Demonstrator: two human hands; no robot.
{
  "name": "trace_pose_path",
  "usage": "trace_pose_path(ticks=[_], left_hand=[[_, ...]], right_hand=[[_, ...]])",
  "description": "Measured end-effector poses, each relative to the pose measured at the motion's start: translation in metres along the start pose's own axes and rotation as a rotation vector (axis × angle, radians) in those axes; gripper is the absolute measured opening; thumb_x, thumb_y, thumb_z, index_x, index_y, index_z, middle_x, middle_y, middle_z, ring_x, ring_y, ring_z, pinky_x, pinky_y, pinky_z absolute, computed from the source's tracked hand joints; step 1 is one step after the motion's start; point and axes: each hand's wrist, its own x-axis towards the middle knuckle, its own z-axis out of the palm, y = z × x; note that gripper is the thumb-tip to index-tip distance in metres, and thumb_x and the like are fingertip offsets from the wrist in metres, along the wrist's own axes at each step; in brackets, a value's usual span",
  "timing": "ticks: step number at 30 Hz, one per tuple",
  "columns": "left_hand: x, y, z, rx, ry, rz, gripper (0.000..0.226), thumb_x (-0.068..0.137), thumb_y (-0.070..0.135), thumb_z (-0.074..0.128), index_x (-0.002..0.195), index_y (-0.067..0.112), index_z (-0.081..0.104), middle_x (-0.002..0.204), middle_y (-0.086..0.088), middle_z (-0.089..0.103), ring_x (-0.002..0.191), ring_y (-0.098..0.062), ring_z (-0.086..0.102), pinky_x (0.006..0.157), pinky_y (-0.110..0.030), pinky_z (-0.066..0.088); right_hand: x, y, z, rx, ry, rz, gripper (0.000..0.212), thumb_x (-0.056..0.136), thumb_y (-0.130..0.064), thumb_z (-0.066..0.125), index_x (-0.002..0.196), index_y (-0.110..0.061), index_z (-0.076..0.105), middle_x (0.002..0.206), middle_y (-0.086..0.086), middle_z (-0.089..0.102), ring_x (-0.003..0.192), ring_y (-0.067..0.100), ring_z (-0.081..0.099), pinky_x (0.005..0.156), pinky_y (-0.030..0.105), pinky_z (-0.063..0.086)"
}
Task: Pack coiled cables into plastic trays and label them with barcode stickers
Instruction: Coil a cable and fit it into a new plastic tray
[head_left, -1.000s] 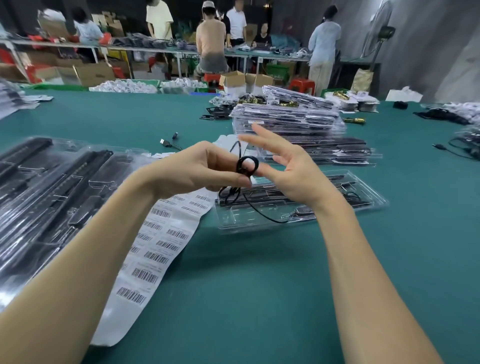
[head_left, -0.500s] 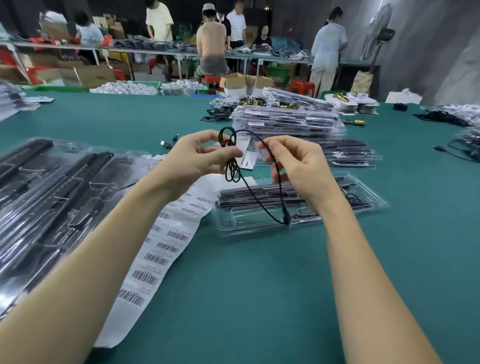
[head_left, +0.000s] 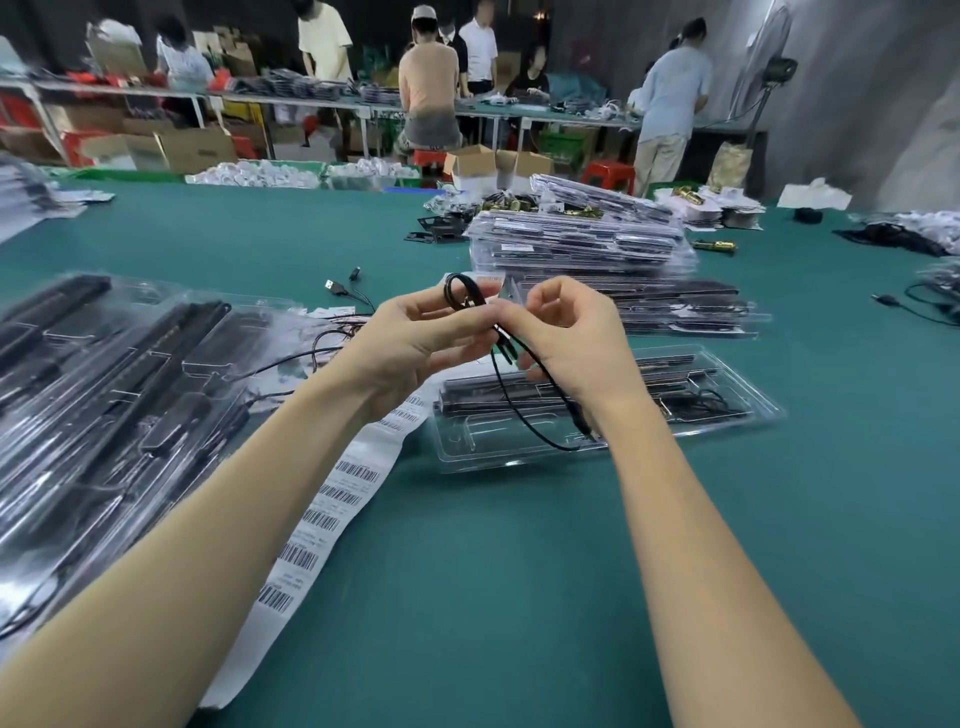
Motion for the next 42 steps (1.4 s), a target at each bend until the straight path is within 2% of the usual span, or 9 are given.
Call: trace_pose_path(ticks=[6, 11, 13, 16, 23, 27, 32, 37, 42], left_hand=[[-0.001, 0.001, -0.001, 0.023, -0.064, -0.009, 0.037, 0.073, 0.004, 0.078, 0.109, 0.013, 0.077, 0.110, -0.012, 0.074, 0.103, -0.019, 0.070, 0.086, -0.020, 0.054], [-0.003, 0.001, 0.004, 0.253, 0.109, 0.027, 0.031, 0.067, 0.035, 0.081, 0.098, 0.030, 0.080, 0.088, 0.012, 0.073, 0.073, 0.001, 0.056, 0.068, -0.020, 0.039], [-0.001, 0.002, 0.002, 0.194, 0.164, 0.061, 0.026, 0.069, 0.033, 0.079, 0.095, 0.028, 0.080, 0.088, 0.013, 0.072, 0.078, 0.000, 0.058, 0.075, -0.023, 0.039], [0.000, 0.000, 0.002, -0.008, 0.134, 0.092, 0.022, 0.074, 0.020, 0.076, 0.095, 0.019, 0.080, 0.094, -0.001, 0.075, 0.098, -0.014, 0.069, 0.092, -0.029, 0.053], [0.002, -0.001, 0.011, -0.178, 0.136, 0.024, 0.018, 0.086, 0.010, 0.068, 0.103, 0.009, 0.071, 0.093, -0.010, 0.076, 0.097, -0.018, 0.073, 0.079, -0.027, 0.059], [0.002, 0.000, 0.011, -0.206, 0.149, -0.025, 0.017, 0.089, 0.006, 0.067, 0.106, 0.006, 0.068, 0.095, -0.013, 0.076, 0.096, -0.020, 0.074, 0.079, -0.027, 0.060], [0.008, -0.004, 0.004, -0.181, 0.269, -0.028, 0.033, 0.082, 0.003, 0.076, 0.103, 0.010, 0.051, 0.097, -0.011, 0.075, 0.099, -0.024, 0.071, 0.083, -0.028, 0.059], [0.010, -0.010, 0.003, 0.018, 0.289, 0.034, 0.038, 0.084, 0.002, 0.075, 0.118, 0.000, 0.058, 0.102, -0.009, 0.076, 0.089, -0.017, 0.068, 0.084, -0.024, 0.054], [0.007, -0.009, 0.005, 0.115, 0.207, 0.094, 0.022, 0.086, -0.001, 0.072, 0.105, 0.008, 0.066, 0.101, -0.013, 0.076, 0.092, -0.019, 0.073, 0.084, -0.024, 0.056]], right_hand=[[-0.003, -0.001, 0.001, 0.050, -0.067, 0.173, 0.034, 0.086, -0.044, 0.076, 0.066, -0.021, 0.061, 0.051, -0.013, 0.055, 0.043, 0.010, 0.057, 0.045, 0.020, 0.047], [-0.003, -0.001, -0.011, 0.178, -0.320, 0.260, 0.019, 0.093, -0.029, 0.071, 0.078, -0.018, 0.067, 0.072, -0.003, 0.063, 0.065, 0.018, 0.071, 0.060, 0.024, 0.056], [-0.005, 0.001, -0.025, 0.182, -0.436, 0.274, 0.007, 0.089, -0.025, 0.073, 0.086, -0.021, 0.068, 0.083, 0.000, 0.071, 0.071, 0.020, 0.072, 0.064, 0.024, 0.056], [-0.007, 0.006, -0.046, 0.229, -0.590, 0.289, 0.013, 0.081, -0.023, 0.079, 0.088, -0.025, 0.068, 0.098, 0.008, 0.074, 0.076, 0.021, 0.071, 0.071, 0.029, 0.058], [-0.009, 0.015, -0.064, 0.249, -0.776, 0.275, 0.030, 0.088, -0.003, 0.063, 0.111, -0.018, 0.077, 0.107, 0.005, 0.074, 0.092, 0.022, 0.073, 0.077, 0.031, 0.059], [-0.009, 0.013, -0.058, 0.062, -0.704, 0.221, 0.032, 0.088, -0.001, 0.071, 0.110, -0.022, 0.078, 0.109, 0.006, 0.076, 0.098, 0.025, 0.074, 0.077, 0.028, 0.059], [-0.006, 0.010, -0.045, -0.058, -0.542, 0.128, 0.026, 0.084, 0.003, 0.074, 0.092, -0.020, 0.083, 0.088, 0.009, 0.078, 0.082, 0.018, 0.075, 0.077, 0.027, 0.060], [-0.002, 0.009, -0.036, -0.159, -0.385, -0.005, 0.020, 0.068, -0.034, 0.089, 0.083, -0.023, 0.083, 0.086, -0.005, 0.074, 0.079, 0.008, 0.066, 0.071, 0.021, 0.052], [-0.001, 0.011, -0.021, 0.054, -0.157, -0.036, 0.009, 0.080, -0.019, 0.084, 0.089, -0.017, 0.081, 0.083, 0.003, 0.078, 0.072, 0.012, 0.071, 0.062, 0.022, 0.056]])
